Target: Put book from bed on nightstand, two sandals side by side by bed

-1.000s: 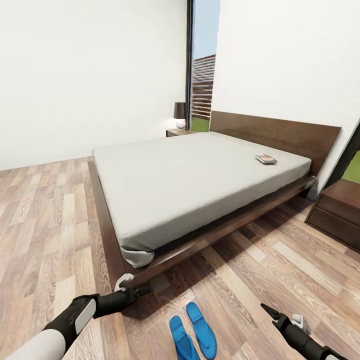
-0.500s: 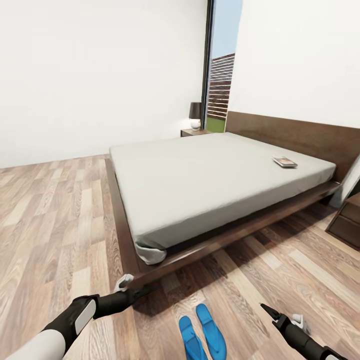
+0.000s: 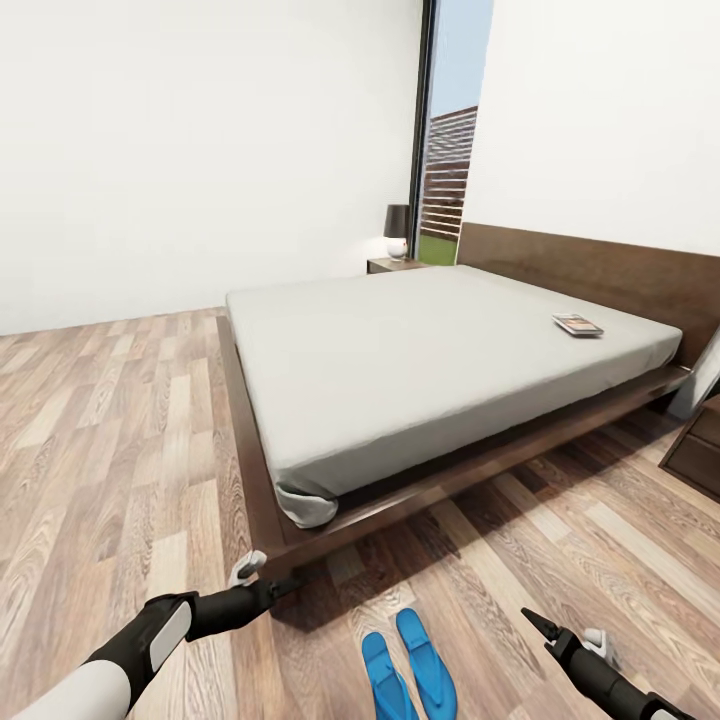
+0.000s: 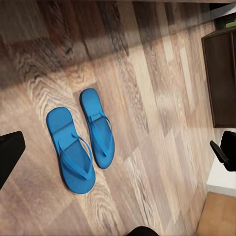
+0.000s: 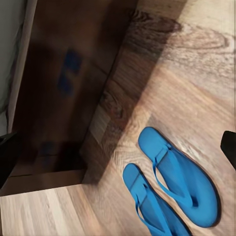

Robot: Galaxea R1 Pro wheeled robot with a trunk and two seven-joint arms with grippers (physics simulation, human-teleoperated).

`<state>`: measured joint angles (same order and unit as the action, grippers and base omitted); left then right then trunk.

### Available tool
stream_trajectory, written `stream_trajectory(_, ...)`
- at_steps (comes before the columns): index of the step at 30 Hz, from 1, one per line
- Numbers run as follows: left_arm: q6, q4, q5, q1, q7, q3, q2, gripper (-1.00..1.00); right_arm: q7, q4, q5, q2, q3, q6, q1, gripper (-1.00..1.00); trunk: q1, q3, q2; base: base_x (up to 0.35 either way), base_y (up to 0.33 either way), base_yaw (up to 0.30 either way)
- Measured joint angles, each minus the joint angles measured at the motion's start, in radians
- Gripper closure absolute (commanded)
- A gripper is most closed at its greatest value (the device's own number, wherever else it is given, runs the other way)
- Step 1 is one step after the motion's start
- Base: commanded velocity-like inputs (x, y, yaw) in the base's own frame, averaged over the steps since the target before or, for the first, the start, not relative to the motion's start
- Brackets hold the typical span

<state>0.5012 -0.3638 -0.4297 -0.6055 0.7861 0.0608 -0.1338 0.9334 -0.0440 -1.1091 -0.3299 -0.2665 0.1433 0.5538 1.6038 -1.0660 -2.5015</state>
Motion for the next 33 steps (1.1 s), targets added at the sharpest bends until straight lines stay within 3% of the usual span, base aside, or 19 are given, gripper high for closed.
stream_trajectory(26,-0.001,0.053,0.005,0.003,0.003,0.001,-0.005,-1.0,-0.019,0.0,0.006,-0.002,0.006,0.006,0.0,-1.0,0.0,0.0,0.0,0.0,0.0,0.0)
stream_trajectory(29,-0.01,0.076,0.024,0.005,0.003,0.001,-0.019,-1.0,-0.019,-0.001,0.008,-0.004,0.009,0.007,0.0,-1.0,0.0,0.0,0.0,0.0,0.0,0.0)
stream_trajectory(33,-0.056,0.127,0.075,0.007,0.003,0.001,-0.047,-1.0,-0.021,-0.004,0.01,-0.007,0.009,0.006,0.0,-1.0,0.0,0.0,0.0,0.0,0.0,0.0)
